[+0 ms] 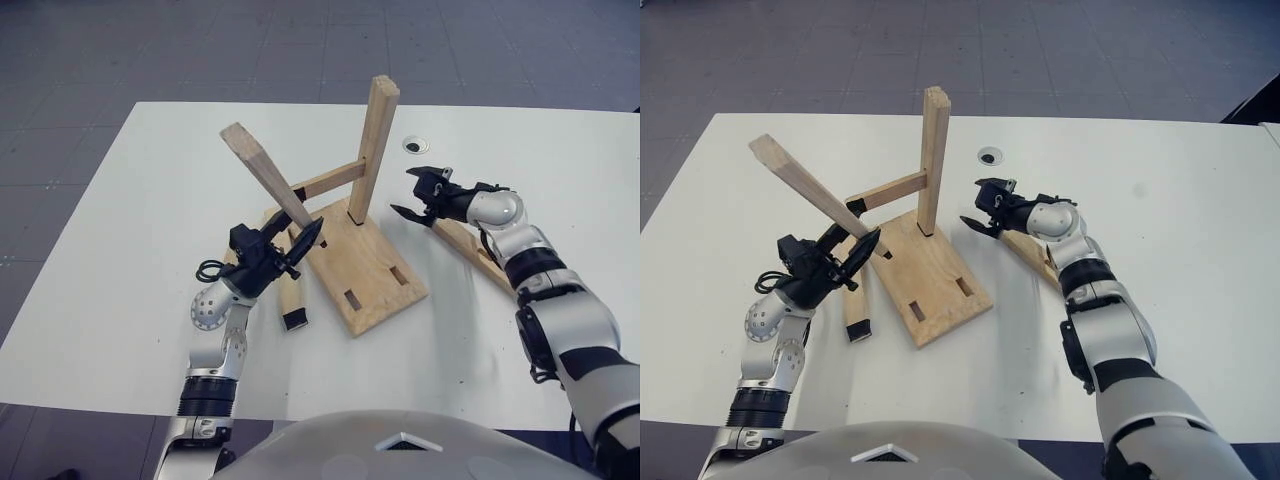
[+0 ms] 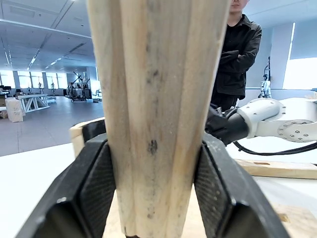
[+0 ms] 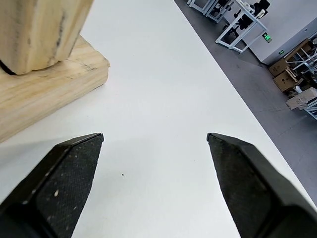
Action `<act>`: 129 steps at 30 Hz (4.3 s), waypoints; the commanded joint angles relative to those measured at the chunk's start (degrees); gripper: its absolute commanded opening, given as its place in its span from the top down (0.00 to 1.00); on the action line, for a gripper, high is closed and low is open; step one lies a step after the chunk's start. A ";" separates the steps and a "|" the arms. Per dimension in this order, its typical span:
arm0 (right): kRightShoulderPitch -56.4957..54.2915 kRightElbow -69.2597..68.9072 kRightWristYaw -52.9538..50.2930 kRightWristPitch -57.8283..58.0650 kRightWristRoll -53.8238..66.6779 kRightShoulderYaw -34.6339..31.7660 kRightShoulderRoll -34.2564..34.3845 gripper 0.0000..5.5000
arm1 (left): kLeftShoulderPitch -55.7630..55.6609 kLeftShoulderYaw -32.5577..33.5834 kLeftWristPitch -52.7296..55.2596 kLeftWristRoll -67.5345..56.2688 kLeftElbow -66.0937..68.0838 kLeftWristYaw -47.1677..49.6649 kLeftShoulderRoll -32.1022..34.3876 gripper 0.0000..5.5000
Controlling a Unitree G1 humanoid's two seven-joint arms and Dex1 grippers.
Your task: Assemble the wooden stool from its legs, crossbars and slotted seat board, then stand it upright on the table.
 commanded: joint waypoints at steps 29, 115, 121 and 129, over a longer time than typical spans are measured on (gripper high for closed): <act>22.38 -62.21 12.26 44.41 8.53 10.30 -17.75 0.30 | -4.12 4.60 -2.23 1.41 5.13 1.30 0.55 0.62; 17.55 -60.26 12.95 27.64 -1.94 8.15 -19.05 0.30 | -13.65 -3.48 8.72 4.49 27.62 -8.12 1.40 0.62; 18.60 -61.24 12.58 28.45 -1.80 7.94 -19.21 0.30 | -15.69 -7.38 6.92 11.46 26.15 -7.27 5.37 0.62; 20.17 -63.11 12.03 30.01 -1.70 7.42 -19.24 0.30 | -16.32 -12.55 18.29 16.12 22.82 -4.73 9.70 0.62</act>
